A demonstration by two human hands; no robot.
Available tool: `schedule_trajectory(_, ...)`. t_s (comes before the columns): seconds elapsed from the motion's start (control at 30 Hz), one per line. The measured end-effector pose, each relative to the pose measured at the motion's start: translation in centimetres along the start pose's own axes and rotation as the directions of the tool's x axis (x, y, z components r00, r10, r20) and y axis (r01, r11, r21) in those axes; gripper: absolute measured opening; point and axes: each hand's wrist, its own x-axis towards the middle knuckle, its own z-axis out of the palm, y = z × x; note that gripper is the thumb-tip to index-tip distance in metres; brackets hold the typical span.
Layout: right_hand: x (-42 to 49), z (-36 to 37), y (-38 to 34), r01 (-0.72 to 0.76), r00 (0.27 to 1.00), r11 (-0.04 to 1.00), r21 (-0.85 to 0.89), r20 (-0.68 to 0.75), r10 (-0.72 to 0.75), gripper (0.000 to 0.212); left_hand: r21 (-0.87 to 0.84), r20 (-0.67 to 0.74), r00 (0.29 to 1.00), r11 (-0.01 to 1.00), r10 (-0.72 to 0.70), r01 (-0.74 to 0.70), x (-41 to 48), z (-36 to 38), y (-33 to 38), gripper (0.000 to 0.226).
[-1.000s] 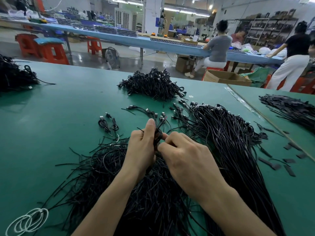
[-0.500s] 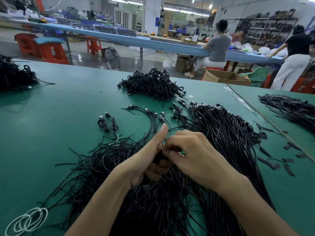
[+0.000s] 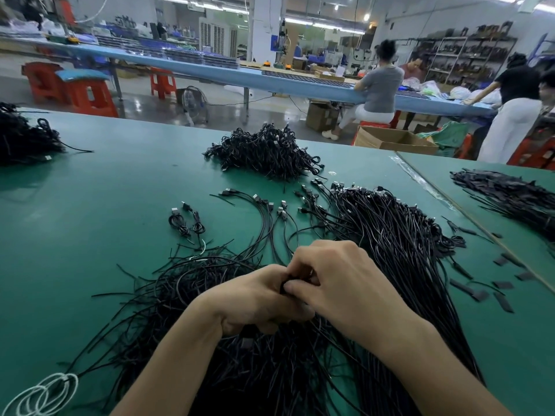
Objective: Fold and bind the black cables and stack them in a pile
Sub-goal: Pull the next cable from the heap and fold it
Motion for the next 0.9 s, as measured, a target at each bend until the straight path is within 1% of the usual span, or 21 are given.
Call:
schedule_trajectory(0.1,-0.1,-0.1,-0.5,0.005,1.000,0.997,-0.074,-0.005,-0.006,0.012,0.041,-0.049,0.999,0.999,-0.015,0.017,0.2,0.1,-0.1,0.002)
schedule_trajectory(0.23,0.0,0.2,-1.0,0.037,0.999,0.982,-0.184,-0.015,-0.040,0.013,0.061,-0.103,0.994,0.998,-0.022,0.028,0.5,0.6,0.0,0.015)
schedule_trajectory(0.37,0.0,1.0,-0.7,0.052,0.998,0.966,-0.254,-0.024,-0.061,0.005,-0.043,-0.156,0.987,0.998,0.031,-0.038,0.7,0.9,0.0,0.007)
schedule_trajectory(0.4,0.0,1.2,-0.4,0.047,0.998,0.963,-0.265,-0.032,-0.058,0.006,-0.067,-0.185,0.982,0.996,0.039,-0.052,0.7,1.1,0.0,0.009)
schedule_trajectory(0.47,0.2,1.5,0.2,0.029,0.996,0.966,-0.258,-0.074,-0.050,0.003,-0.122,-0.240,0.970,0.990,0.045,-0.077,0.9,1.3,0.1,0.021)
schedule_trajectory(0.53,0.4,1.6,0.8,-0.020,0.990,0.983,-0.183,-0.141,-0.007,0.009,-0.254,-0.271,0.961,0.960,0.044,-0.116,1.1,1.5,0.3,0.030)
schedule_trajectory(0.6,0.6,1.8,1.4,-0.064,0.976,0.997,-0.048,-0.209,0.052,0.009,-0.441,-0.292,0.955,0.881,0.042,-0.173,1.4,1.6,0.7,0.027)
schedule_trajectory(0.63,0.7,1.9,1.5,-0.075,0.966,0.996,0.037,-0.244,0.082,0.007,-0.491,-0.309,0.949,0.845,0.059,-0.213,1.6,1.6,0.7,0.032)
schedule_trajectory(0.67,0.7,2.0,1.6,-0.076,0.953,0.989,0.127,-0.283,0.110,0.006,-0.500,-0.329,0.940,0.827,0.093,-0.257,1.7,1.6,0.7,0.039)
schedule_trajectory(0.73,0.7,2.1,1.8,-0.066,0.919,0.941,0.332,-0.346,0.186,0.013,-0.416,-0.362,0.911,0.840,0.197,-0.347,1.7,1.5,0.5,0.041)
schedule_trajectory(0.77,0.8,2.0,1.8,-0.060,0.906,0.892,0.448,-0.350,0.237,0.015,-0.353,-0.384,0.892,0.855,0.238,-0.380,1.8,1.5,0.4,0.040)
schedule_trajectory(0.83,1.0,1.9,1.8,-0.050,0.903,0.761,0.647,-0.296,0.311,0.013,-0.209,-0.478,0.839,0.893,0.262,-0.398,1.8,1.3,0.4,0.037)
schedule_trajectory(0.9,1.0,1.9,1.7,-0.046,0.919,0.658,0.751,-0.227,0.323,0.014,-0.056,-0.594,0.751,0.917,0.288,-0.396,1.7,1.5,0.5,0.031)
